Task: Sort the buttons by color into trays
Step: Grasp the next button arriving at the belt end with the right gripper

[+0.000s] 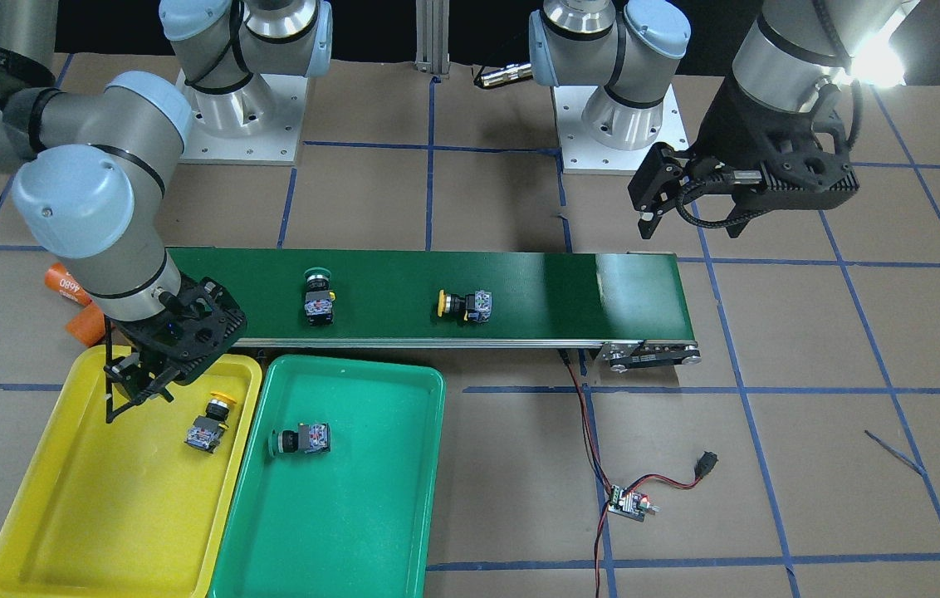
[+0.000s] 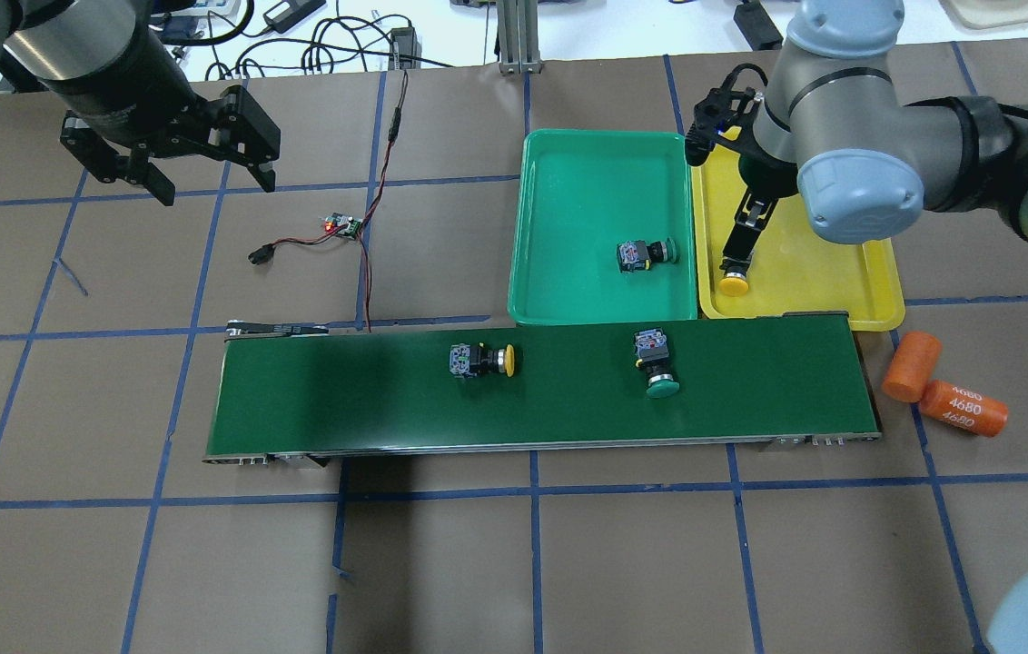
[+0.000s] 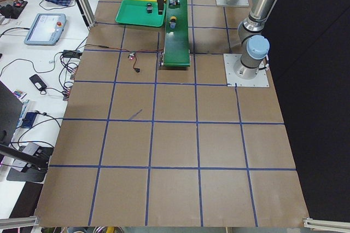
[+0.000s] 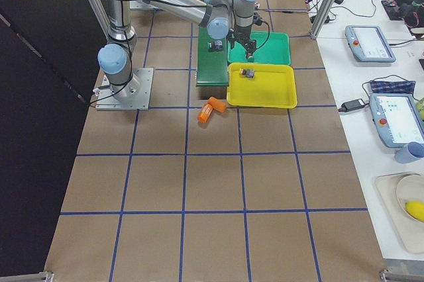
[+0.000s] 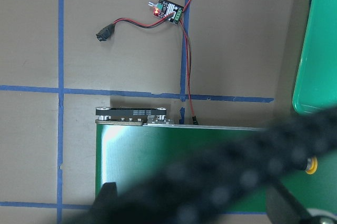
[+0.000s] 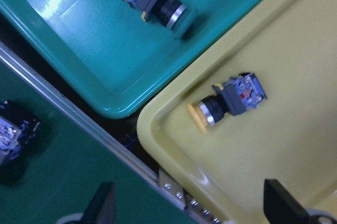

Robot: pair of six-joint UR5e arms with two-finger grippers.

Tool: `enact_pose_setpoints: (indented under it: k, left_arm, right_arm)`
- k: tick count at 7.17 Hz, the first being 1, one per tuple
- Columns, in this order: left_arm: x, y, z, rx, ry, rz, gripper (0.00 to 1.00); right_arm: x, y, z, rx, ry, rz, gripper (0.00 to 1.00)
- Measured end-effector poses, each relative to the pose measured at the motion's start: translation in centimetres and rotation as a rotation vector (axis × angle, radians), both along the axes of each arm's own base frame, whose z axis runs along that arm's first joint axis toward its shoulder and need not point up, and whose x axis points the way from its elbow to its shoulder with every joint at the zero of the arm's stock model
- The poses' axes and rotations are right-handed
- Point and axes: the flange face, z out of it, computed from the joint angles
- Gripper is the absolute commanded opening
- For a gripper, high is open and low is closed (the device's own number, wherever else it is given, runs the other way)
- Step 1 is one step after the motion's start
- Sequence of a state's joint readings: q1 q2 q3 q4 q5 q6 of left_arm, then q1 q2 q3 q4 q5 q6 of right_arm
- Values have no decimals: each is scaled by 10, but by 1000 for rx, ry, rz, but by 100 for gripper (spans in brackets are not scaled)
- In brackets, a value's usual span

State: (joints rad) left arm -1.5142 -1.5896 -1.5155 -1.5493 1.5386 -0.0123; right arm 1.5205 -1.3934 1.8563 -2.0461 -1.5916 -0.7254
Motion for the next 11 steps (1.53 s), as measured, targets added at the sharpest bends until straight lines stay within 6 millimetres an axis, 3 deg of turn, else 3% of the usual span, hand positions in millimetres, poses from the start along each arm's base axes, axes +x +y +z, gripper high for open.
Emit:
enact_pose_setpoints:
  k: [2,4,6,9,10,11]
  left_arm:
    - [0,-2,2,-3,-3,0,100]
    - [1,-3,2,-2,-2,1,100]
    - [2,-4,2,-2,-2,2,100]
    - [1,-2,4,-6,-3,1,100]
    - [1,-2,4,-6,-3,1,100]
    - [1,-2,4,-6,-4,1,100]
  right_arm:
    - [11,56,-11,30,-83,-343,100]
    - [18,90,-37,21,-132,-502,100]
    - [21,104,-53,-1,-147,-596,100]
    - [22,105,-55,-8,-151,-622,100]
    - [22,105,-56,-8,-152,-622,95]
    - [23,105,-56,-10,-153,-621,79]
